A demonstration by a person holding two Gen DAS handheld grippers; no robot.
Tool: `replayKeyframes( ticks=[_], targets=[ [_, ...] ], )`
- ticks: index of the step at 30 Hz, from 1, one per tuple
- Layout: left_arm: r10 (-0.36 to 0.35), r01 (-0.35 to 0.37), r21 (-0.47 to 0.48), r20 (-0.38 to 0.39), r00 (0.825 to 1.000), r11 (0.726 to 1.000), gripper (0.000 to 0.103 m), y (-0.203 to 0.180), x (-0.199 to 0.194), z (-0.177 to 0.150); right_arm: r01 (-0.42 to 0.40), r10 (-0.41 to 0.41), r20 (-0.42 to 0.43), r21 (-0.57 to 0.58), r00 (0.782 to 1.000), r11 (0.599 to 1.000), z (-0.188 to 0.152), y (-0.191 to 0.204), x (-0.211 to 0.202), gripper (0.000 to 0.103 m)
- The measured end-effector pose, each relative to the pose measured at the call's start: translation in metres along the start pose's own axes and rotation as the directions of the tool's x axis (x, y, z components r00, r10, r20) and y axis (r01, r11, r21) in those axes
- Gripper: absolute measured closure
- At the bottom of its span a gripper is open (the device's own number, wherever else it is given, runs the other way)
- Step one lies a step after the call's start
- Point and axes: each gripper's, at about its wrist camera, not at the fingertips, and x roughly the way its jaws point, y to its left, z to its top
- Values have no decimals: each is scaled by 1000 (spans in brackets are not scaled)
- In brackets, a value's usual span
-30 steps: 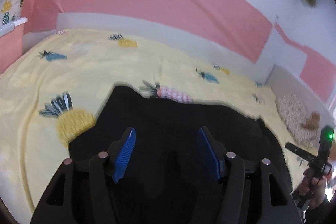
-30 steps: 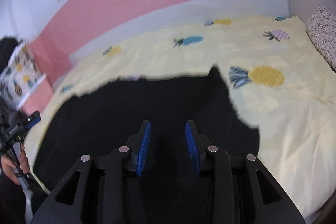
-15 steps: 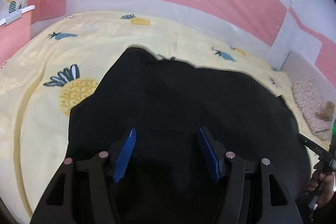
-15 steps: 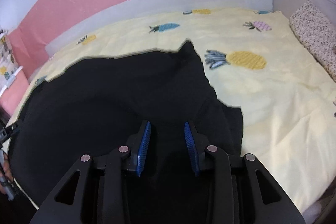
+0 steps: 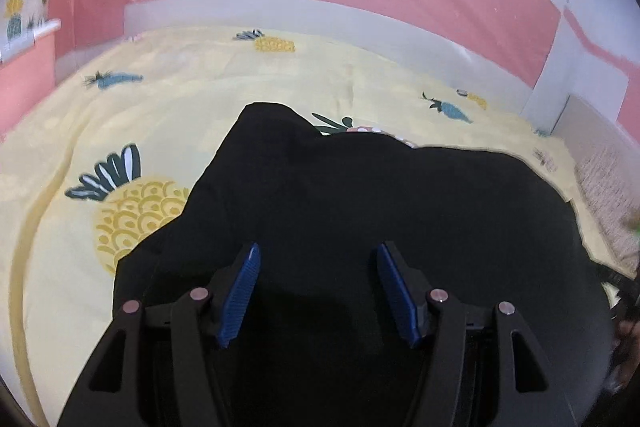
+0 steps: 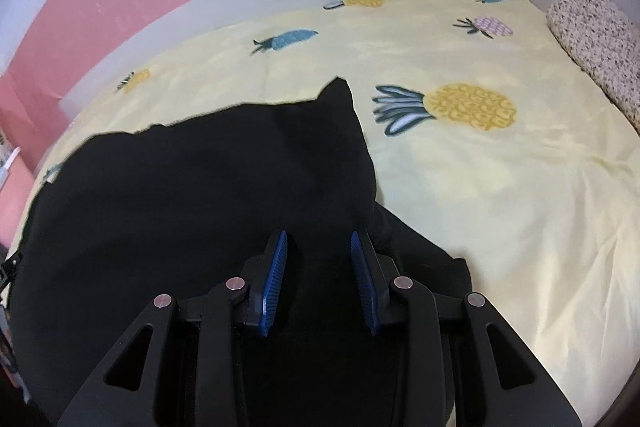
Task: Fold large clothes
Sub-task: 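Pull both grippers back and reposition above the folded coat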
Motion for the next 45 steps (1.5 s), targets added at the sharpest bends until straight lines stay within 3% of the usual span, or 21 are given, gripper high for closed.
replayKeyframes(
  ticks=[6, 9, 16, 22, 27, 33, 37, 41, 45],
  targets=[
    [19, -18, 7, -28, 999, 1000, 39, -2, -1, 3, -2, 3, -20, 22, 1000, 1000, 2, -3, -5, 69],
    [33, -33, 8, -9, 999, 999, 39, -1, -25, 6, 24, -24, 19, 6, 1000, 1000, 1, 5, -35, 68],
    [42, -42, 11, 34, 999, 999, 39, 15, -85, -24, -113, 124, 77, -130, 989, 985, -48, 49, -105, 68],
    [91, -91, 6, -9, 996, 996, 39, 30, -85, -64, -96, 109, 48, -219, 993, 971, -86, 62, -89, 66],
    [108, -108, -12, -17, 994, 994, 39, 28, -99, -64, -63, 72, 32, -221, 997, 973, -79, 64, -99, 64],
    [119, -119, -6, -16, 993, 993, 39, 18, -118, -74, -82, 102, 68, -251, 992, 965, -92, 69, -129, 57],
    [138, -137, 15, -35, 990, 990, 39, 14, -114, -84, -82, 93, 26, -270, 995, 959, -105, 71, -117, 54],
    [143, -142, 22, -41, 989, 990, 39, 13, -115, -86, -62, 74, 36, -255, 997, 965, -109, 68, -111, 45],
    [140, -139, 18, -46, 989, 990, 39, 14, -117, -88, -74, 81, 24, -223, 996, 972, -110, 63, -112, 42]
  ],
)
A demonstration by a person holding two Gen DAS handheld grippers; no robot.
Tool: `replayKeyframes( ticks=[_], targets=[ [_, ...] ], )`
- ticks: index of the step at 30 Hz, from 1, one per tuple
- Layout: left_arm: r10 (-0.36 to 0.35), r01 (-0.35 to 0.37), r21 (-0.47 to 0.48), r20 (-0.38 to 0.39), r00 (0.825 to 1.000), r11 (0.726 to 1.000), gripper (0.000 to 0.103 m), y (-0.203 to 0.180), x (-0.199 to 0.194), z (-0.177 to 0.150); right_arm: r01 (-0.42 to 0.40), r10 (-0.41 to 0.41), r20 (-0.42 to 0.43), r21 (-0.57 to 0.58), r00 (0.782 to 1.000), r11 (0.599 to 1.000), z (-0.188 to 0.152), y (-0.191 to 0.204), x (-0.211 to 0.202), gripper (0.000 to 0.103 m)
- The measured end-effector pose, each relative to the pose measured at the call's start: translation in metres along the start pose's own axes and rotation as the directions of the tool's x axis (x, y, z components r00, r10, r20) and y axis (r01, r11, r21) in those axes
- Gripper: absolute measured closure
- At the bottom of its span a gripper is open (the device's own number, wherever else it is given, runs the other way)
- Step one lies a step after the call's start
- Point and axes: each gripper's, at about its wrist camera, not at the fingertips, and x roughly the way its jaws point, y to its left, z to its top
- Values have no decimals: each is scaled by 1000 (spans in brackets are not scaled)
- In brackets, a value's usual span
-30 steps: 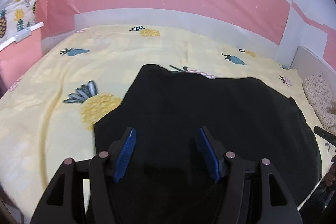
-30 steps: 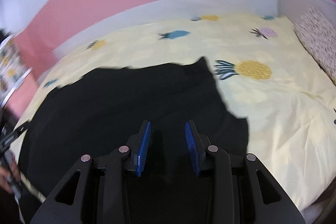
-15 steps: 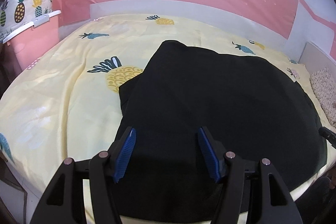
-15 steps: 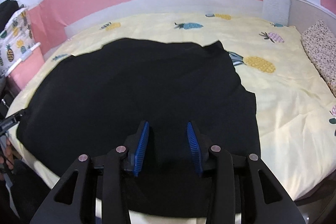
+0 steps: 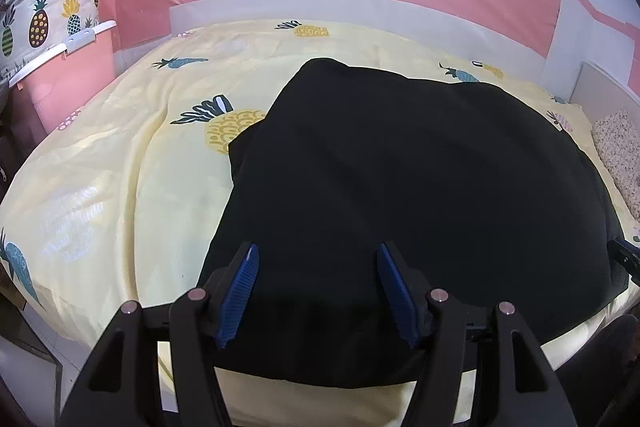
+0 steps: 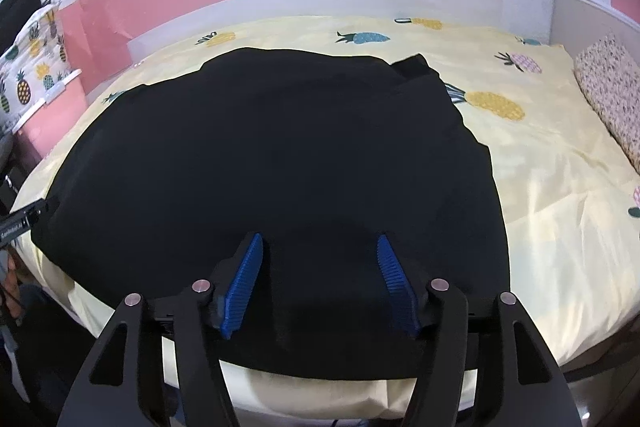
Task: Fold large clothes
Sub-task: 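Pull both grippers back and reposition above the folded coat, then grasp the folded coat edge with both grippers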
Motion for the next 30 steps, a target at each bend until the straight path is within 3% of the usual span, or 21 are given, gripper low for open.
replayKeyframes(
  ticks=[8, 14, 21, 30],
  targets=[
    [-19, 19, -33, -8, 1000, 999, 39, 9, -11, -2, 7, -7, 1, -15, 1000, 1000, -3, 3, -17, 42],
    [-33, 34, -145, 7, 999, 989, 39, 42, -20, 3, -34, 35, 33, -49, 999, 998, 1, 19, -30, 42],
    [-71, 62, -239, -32, 997, 969, 39, 68, 0, 19, -97, 102, 50, -92, 994, 991, 17, 50, -20, 42],
    [-171, 173, -101, 30, 985, 980, 39, 18, 16, 72, -100, 104, 60, -66, 993, 993, 48, 50, 4, 42]
  ],
)
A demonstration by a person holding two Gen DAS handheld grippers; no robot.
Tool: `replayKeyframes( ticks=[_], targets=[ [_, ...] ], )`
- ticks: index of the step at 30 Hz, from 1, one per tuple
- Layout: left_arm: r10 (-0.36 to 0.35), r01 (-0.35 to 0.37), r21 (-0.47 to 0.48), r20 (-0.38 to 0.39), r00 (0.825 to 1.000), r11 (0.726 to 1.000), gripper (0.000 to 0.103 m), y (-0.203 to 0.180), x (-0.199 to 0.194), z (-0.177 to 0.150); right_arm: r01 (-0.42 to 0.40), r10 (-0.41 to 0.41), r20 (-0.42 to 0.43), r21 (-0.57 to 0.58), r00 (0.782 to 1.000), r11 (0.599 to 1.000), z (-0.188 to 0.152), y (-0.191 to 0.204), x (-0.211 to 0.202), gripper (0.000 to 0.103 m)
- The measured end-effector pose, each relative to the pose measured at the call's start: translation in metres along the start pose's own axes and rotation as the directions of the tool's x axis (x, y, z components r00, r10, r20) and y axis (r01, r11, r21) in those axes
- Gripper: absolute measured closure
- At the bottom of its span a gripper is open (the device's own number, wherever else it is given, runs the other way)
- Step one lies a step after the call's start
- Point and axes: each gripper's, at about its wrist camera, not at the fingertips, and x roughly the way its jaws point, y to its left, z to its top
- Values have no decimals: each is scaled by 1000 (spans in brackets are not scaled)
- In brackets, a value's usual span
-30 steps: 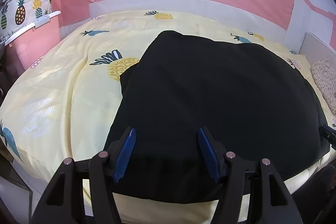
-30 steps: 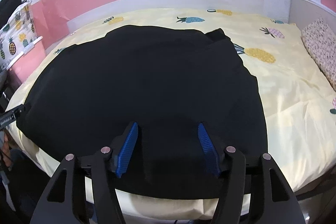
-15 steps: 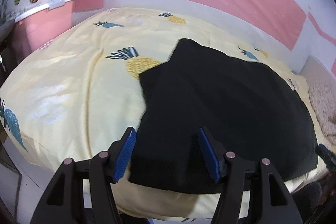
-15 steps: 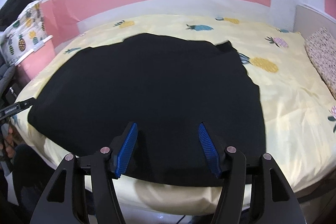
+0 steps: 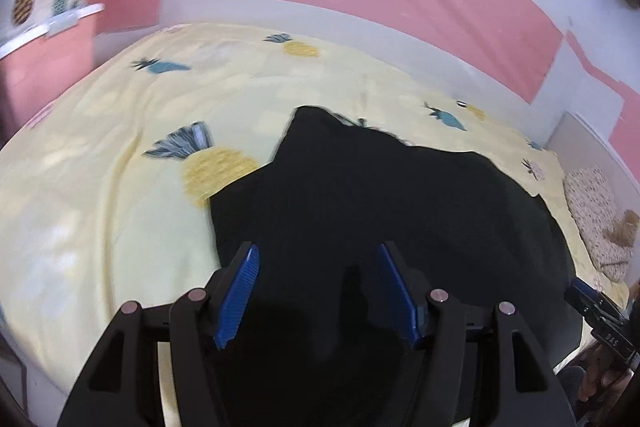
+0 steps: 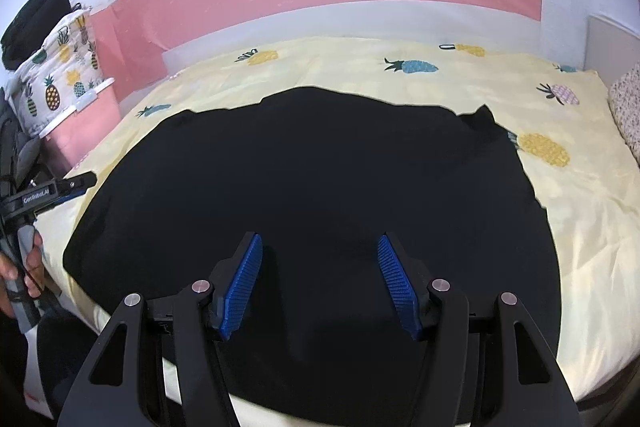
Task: Fold large clothes
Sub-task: 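Grasp the folded coat edge with both grippers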
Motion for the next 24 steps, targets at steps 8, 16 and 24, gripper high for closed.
replayKeyframes(
  ticks=[8, 16, 24],
  targets=[
    [-34, 37, 113, -25, 999, 993, 39, -48, 54, 44, 60, -61, 18, 31, 998, 998, 39, -41, 23, 54],
    [131, -113, 163, -99, 986, 980, 40, -36, 133, 75, 195, -169, -141, 195, 975, 961, 53, -135, 90, 75],
    [97, -88, 94, -93, 991, 992, 41, -20, 152, 61, 200, -160, -179, 234, 971, 952, 33, -155, 109, 92]
  ],
)
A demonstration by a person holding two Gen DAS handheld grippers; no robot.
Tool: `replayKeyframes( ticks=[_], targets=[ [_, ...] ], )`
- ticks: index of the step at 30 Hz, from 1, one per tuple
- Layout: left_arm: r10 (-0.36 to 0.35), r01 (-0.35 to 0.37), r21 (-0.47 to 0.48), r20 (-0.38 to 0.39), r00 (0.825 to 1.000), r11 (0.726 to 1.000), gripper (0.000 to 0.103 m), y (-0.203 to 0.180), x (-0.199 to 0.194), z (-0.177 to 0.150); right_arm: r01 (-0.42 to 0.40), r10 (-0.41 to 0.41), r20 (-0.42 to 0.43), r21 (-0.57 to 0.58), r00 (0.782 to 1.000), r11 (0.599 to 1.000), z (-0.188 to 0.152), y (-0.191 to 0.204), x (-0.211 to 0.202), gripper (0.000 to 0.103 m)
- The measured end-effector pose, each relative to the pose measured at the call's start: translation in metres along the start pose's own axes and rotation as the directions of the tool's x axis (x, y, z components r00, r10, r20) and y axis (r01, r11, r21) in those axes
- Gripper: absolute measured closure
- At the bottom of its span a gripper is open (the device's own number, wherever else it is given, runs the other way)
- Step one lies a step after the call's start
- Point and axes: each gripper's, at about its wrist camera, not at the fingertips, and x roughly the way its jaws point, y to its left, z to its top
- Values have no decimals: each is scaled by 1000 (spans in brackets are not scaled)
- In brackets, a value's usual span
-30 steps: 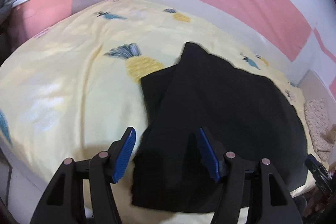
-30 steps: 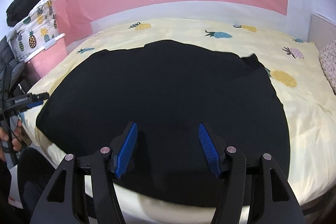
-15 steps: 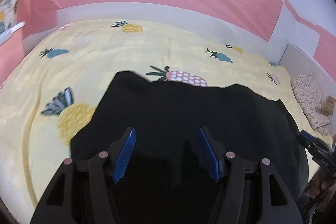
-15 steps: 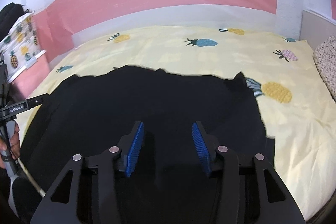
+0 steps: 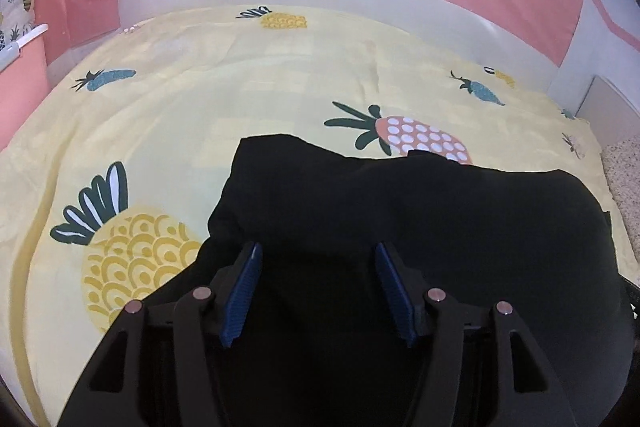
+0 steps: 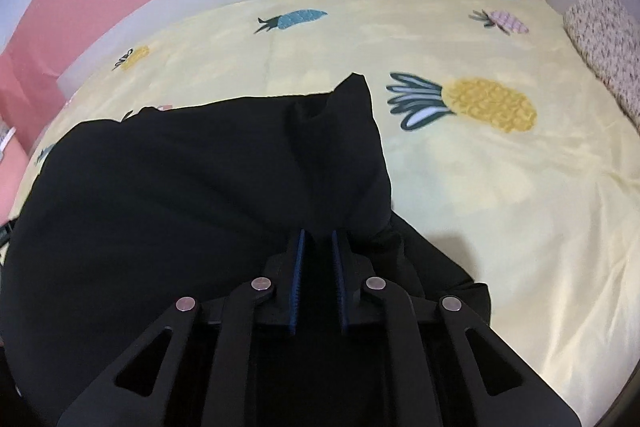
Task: Fold large clothes
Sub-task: 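Grasp the folded coat edge with both grippers, then lift the grasped edge and fold it over the coat with both grippers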
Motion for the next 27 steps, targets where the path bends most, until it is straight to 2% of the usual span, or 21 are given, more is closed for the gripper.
replayKeyframes(
  ticks=[4, 7, 9, 10, 11, 14, 16, 18, 20, 23, 24, 27],
  targets=[
    [5, -5, 0, -20, 1000, 1000, 42, 1, -5, 7, -46, 46, -4, 41, 999, 998, 8, -10, -11, 92],
    [6, -5, -12, 26, 1000, 1000, 42, 8, -35, 8, -56, 52, 60, 56, 997, 997, 4, -16, -47, 86],
    [-14, 16, -27, 53, 998, 999, 42, 19, -55, 3, -101, 96, 86, 56, 992, 993, -8, -23, -71, 70],
    [-10, 12, -28, 62, 998, 1000, 41, 27, -63, 0, -129, 124, 82, 62, 989, 990, -16, -30, -79, 50],
    [6, -4, -29, 69, 998, 1000, 41, 38, -70, -6, -142, 137, 72, 71, 988, 987, -22, -35, -82, 37],
    [24, -23, -76, 15, 1000, 997, 38, 67, -73, -23, -187, 185, 23, 108, 982, 976, -46, -55, -82, 34],
    [-44, 39, -150, -30, 999, 988, 25, 90, -68, -39, -227, 226, 22, 146, 974, 963, -58, -67, -80, 26],
    [-102, 89, -212, -50, 994, 973, 19, 105, -65, -48, -285, 289, 10, 210, 957, 935, -63, -78, -72, 25],
    [-171, 147, -269, -67, 983, 952, 18, 115, -60, -53, -341, 355, 2, 288, 935, 895, -67, -88, -64, 23],
    [-215, 182, -292, -86, 973, 939, 15, 119, -51, -52, -366, 382, 5, 295, 924, 883, -69, -89, -58, 19],
    [-240, 201, -297, -100, 966, 933, 12, 117, -47, -53, -380, 400, -4, 306, 916, 873, -68, -90, -54, 19],
    [-350, 281, -347, -155, 924, 895, 7, 120, -22, -53, -426, 453, -10, 320, 891, 846, -65, -92, -49, 19]
  ],
)
